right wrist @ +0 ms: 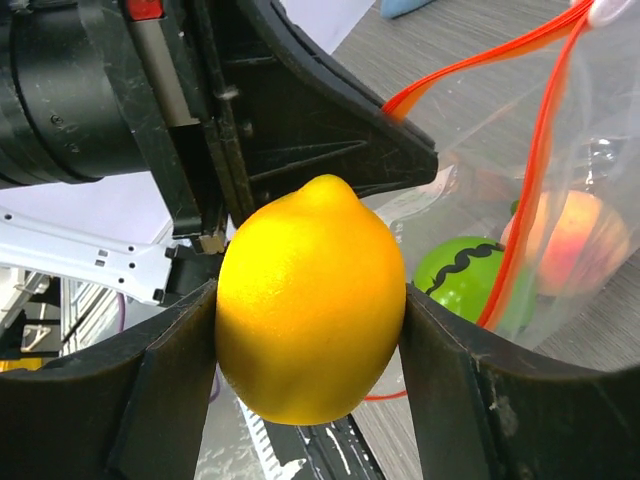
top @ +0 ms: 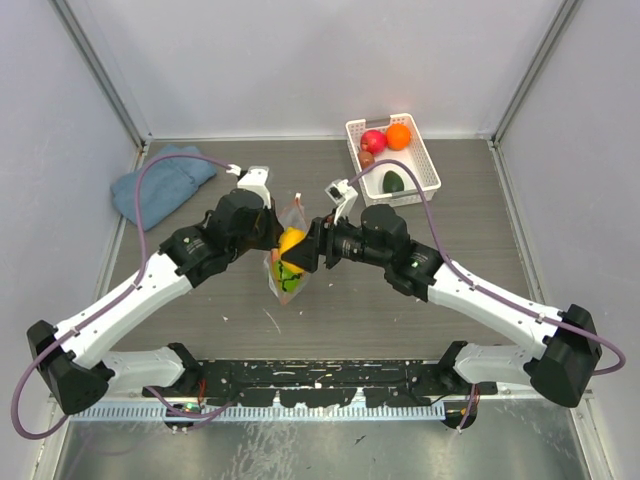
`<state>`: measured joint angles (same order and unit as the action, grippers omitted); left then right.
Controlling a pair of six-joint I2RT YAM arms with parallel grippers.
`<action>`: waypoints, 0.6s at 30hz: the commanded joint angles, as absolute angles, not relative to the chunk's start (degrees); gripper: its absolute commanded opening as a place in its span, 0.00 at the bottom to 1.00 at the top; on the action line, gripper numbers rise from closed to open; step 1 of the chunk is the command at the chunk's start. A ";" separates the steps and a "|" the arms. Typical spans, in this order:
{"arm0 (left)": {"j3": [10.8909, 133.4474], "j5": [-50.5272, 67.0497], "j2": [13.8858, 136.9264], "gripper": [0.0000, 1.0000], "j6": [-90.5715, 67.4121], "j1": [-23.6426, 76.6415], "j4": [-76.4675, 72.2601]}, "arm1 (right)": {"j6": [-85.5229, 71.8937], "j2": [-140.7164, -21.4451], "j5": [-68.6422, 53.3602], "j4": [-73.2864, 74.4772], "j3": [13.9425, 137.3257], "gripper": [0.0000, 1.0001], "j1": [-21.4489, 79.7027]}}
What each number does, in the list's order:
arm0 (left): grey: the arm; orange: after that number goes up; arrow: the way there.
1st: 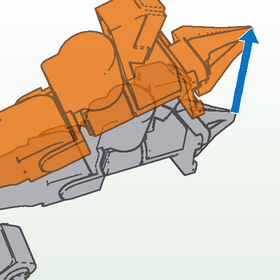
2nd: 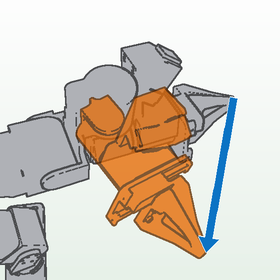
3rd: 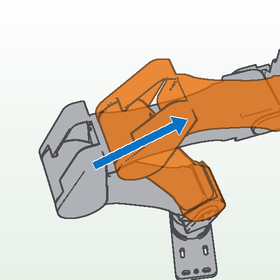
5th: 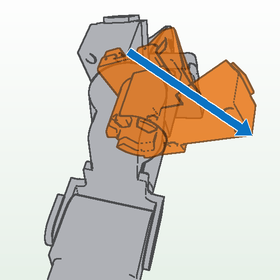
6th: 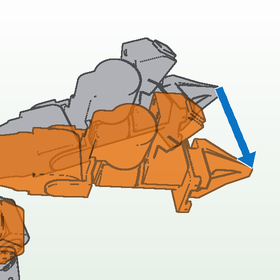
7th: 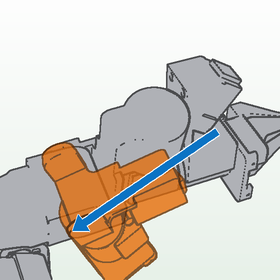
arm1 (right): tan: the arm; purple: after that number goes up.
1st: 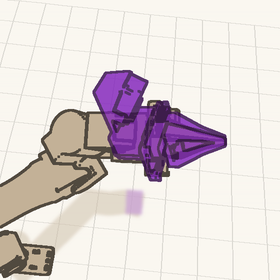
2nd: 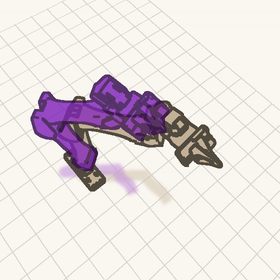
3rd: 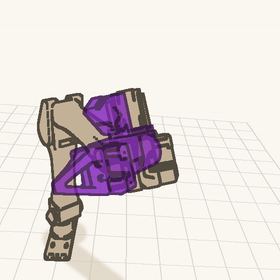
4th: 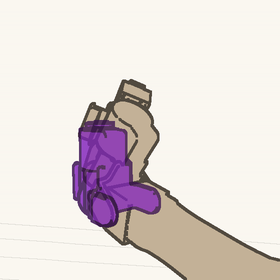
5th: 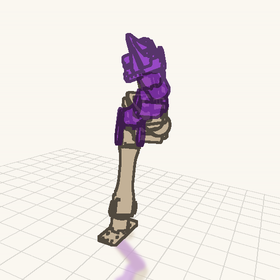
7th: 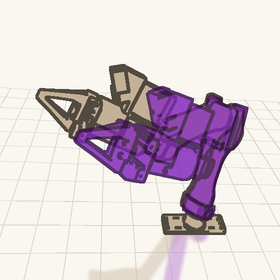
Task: Place the food in the zip-top bag and seal the zipper
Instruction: Place the fake fruit in the zipper food storage bag.
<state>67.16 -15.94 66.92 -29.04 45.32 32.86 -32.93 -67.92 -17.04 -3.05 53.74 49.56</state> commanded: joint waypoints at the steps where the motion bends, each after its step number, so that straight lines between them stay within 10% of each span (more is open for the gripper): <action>1: 67.26 -13.26 63.85 0.00 -30.72 45.19 30.05 | -33.27 -67.88 -12.85 -6.36 55.16 0.45 49.92; 18: 66.25 -7.48 63.01 0.00 -31.62 45.23 30.70 | -30.18 -72.11 -2.82 -6.55 52.28 0.46 49.92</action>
